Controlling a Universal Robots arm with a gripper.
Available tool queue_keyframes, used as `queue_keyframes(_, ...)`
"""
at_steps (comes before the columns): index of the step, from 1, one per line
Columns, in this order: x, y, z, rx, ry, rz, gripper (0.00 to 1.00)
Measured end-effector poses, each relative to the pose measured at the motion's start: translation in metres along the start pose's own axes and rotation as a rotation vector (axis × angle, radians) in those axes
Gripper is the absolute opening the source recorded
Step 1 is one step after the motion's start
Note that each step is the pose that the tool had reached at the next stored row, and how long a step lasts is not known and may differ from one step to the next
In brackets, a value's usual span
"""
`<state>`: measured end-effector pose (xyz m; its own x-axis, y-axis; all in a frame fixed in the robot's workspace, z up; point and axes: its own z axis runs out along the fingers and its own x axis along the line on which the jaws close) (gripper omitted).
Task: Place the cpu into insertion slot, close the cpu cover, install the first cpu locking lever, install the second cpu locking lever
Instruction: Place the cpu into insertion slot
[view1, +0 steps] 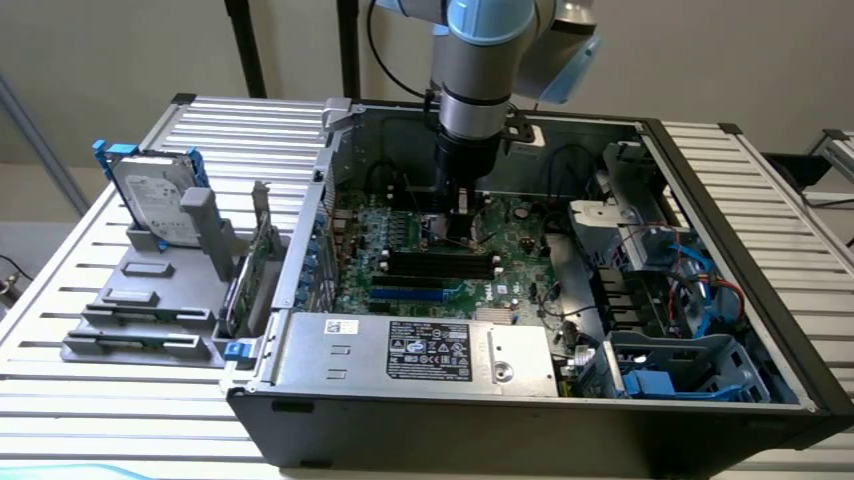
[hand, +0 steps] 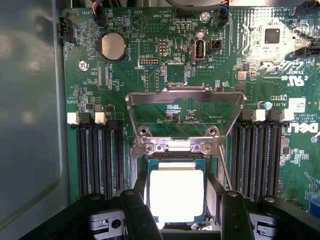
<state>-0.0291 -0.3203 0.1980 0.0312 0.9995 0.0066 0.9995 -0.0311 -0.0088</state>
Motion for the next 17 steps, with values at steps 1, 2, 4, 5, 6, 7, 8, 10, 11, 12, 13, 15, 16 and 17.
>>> queue_keyframes(1,-0.0001,-0.0001,0.0,-0.0002,-0.0001,0.0,0.55)
queue_keyframes(2,-0.0001,-0.0001,0.0,-0.0005,0.0,0.0,0.55)
queue_keyframes(4,-0.0001,-0.0001,0.0001,-0.001,0.0,0.0,0.55)
queue_keyframes(5,-0.0001,-0.0001,0.0001,-0.0015,0.0,0.0,0.55)
queue_keyframes(6,-0.0001,-0.0001,0.0001,-0.0021,0.0,0.0,0.55)
queue_keyframes(7,-0.0001,-0.0001,0.0002,-0.0029,0.0001,0.0,0.55)
queue_keyframes(8,-0.0001,-0.0001,0.0003,-0.0036,0.0,0.0,0.55)
queue_keyframes(10,-0.0001,-0.0001,0.0004,-0.0051,0.0001,0.0,0.55)
queue_keyframes(11,-0.0001,-0.0001,0.0005,-0.0062,0.0001,0.0,0.55)
queue_keyframes(12,-0.0001,-0.0002,0.0006,-0.007,0.0001,0.0,0.55)
queue_keyframes(13,-0.0001,-0.0002,0.0007,-0.008,0.0002,0.0,0.55)
queue_keyframes(15,-0.0001,-0.0002,0.0008,-0.0096,0.0003,0.0,0.55)
queue_keyframes(16,-0.0001,-0.0002,0.0009,-0.0103,0.0003,0.0,0.55)
queue_keyframes(17,-0.0001,-0.0002,0.001,-0.011,0.0003,0.0,0.55)
